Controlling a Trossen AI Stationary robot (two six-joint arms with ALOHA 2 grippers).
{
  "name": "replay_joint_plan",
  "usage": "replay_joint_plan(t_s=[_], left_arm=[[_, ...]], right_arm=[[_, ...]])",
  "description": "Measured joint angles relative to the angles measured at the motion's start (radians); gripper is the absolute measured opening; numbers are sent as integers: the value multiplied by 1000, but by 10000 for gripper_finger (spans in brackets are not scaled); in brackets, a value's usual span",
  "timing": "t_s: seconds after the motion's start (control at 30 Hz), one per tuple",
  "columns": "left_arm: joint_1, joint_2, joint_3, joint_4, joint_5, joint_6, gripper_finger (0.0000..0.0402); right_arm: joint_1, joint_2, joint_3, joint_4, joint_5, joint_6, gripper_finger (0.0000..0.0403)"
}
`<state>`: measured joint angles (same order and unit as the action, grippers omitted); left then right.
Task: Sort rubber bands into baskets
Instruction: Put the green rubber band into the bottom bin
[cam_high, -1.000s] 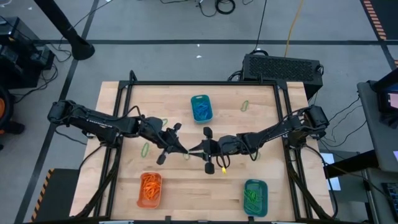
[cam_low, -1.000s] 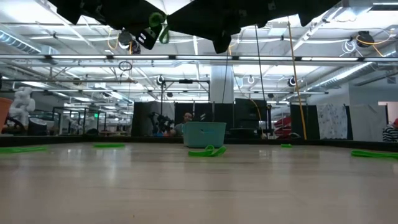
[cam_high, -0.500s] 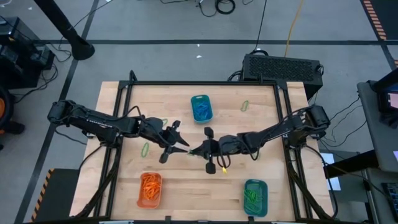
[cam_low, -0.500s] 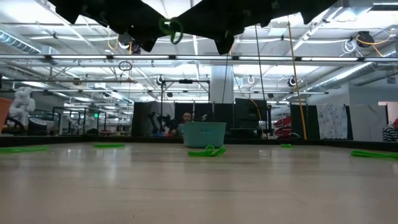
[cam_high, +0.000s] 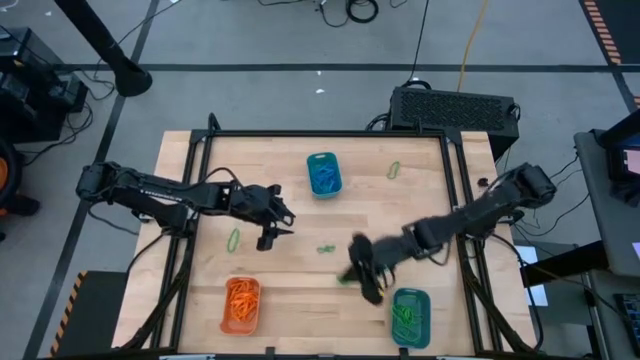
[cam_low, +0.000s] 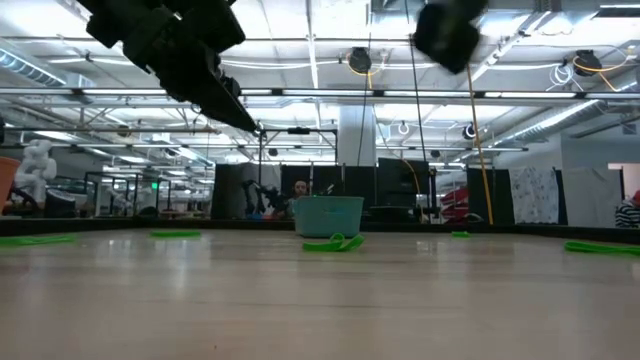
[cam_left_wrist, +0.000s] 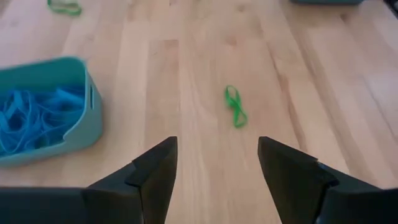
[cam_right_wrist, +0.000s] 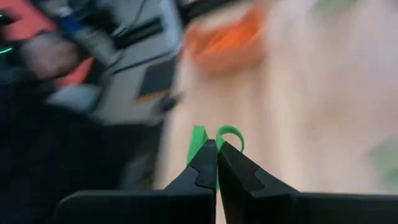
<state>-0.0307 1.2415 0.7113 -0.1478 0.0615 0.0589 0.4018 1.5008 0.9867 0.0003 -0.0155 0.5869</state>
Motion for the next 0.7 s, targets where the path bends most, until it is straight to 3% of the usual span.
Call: replay_joint_plan(t_s=[0.13, 0.43, 0.53, 0.7], left_arm=[[16, 0, 0, -13, 0, 9, 230], [25, 0, 0, 19, 0, 26, 230], [25, 0, 0, 19, 0, 25, 230], [24, 0, 0, 19, 1, 2, 230]], right_arm=[[142, -4, 0, -90, -54, 274, 0], [379, -4, 0, -500, -35, 962, 0], [412, -4, 0, -635, -38, 1075, 0], [421, -3, 0, -758, -30, 1132, 0]])
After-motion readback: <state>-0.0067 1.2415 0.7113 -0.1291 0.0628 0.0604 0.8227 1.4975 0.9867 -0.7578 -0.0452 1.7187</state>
